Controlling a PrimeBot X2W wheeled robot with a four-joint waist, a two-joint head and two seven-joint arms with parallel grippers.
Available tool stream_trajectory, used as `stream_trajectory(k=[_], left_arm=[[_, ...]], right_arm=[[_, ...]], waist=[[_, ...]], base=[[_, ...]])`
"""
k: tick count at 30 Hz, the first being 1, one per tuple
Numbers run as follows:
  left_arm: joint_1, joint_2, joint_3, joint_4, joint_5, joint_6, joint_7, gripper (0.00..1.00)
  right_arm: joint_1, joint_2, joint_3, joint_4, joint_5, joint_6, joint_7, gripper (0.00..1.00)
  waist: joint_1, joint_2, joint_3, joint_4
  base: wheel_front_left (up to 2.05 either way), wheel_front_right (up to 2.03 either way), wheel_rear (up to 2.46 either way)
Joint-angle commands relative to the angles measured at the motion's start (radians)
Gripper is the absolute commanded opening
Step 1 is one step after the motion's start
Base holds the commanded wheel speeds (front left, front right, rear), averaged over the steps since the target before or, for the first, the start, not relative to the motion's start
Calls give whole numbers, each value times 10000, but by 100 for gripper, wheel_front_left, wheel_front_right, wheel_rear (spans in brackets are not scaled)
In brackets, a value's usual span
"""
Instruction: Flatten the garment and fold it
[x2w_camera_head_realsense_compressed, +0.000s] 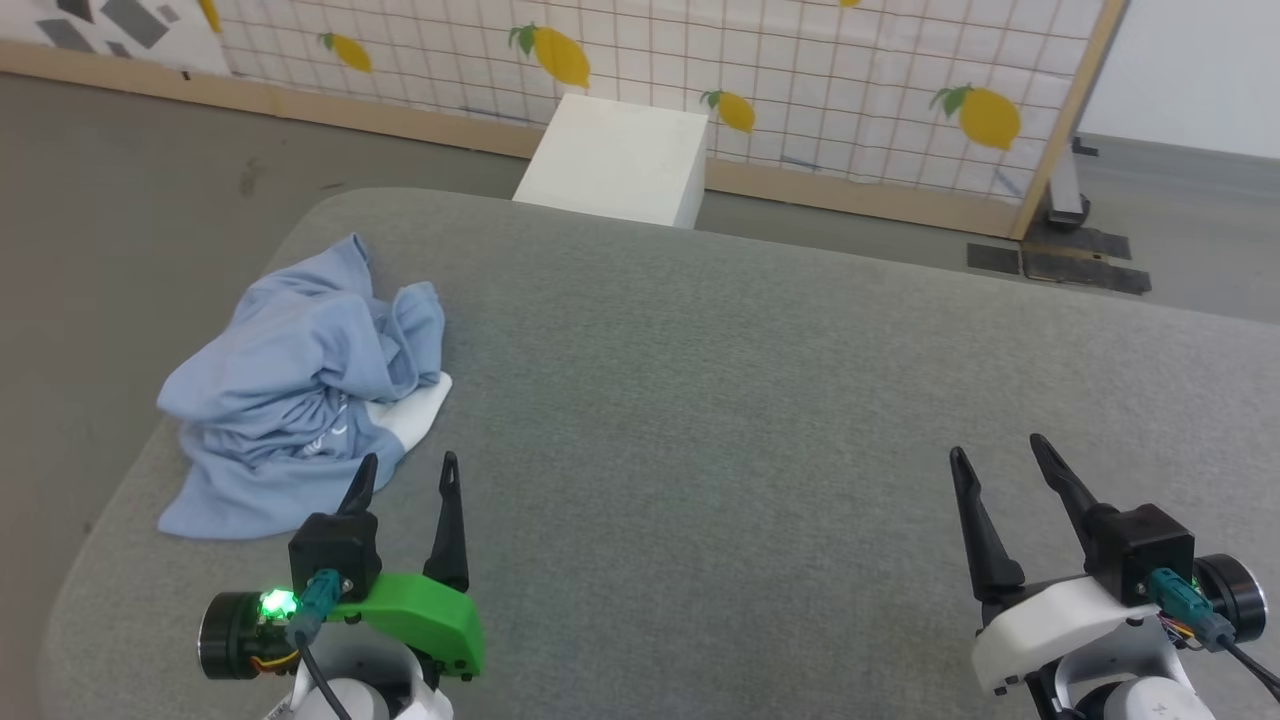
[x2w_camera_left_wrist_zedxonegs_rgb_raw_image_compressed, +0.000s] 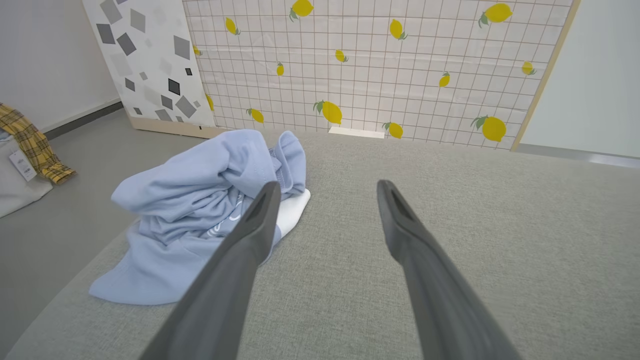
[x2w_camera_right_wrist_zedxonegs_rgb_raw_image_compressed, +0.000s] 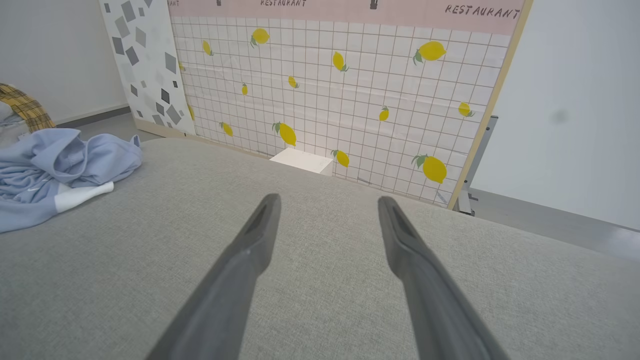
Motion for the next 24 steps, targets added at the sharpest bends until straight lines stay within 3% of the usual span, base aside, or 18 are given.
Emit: stream_trajectory(k=[1, 24], left_arm=[[-182, 92, -38, 62, -98, 95, -96, 100], [-136, 370, -220, 238, -539, 514, -570, 100]], right_arm=[[-108, 9, -18, 35, 69, -8, -87, 100], [-147, 13, -32, 73, 97, -12, -353, 100]], waist=[[0, 0, -24, 283], [0, 0, 28, 1701]], base=[[0, 0, 0], [0, 0, 0]])
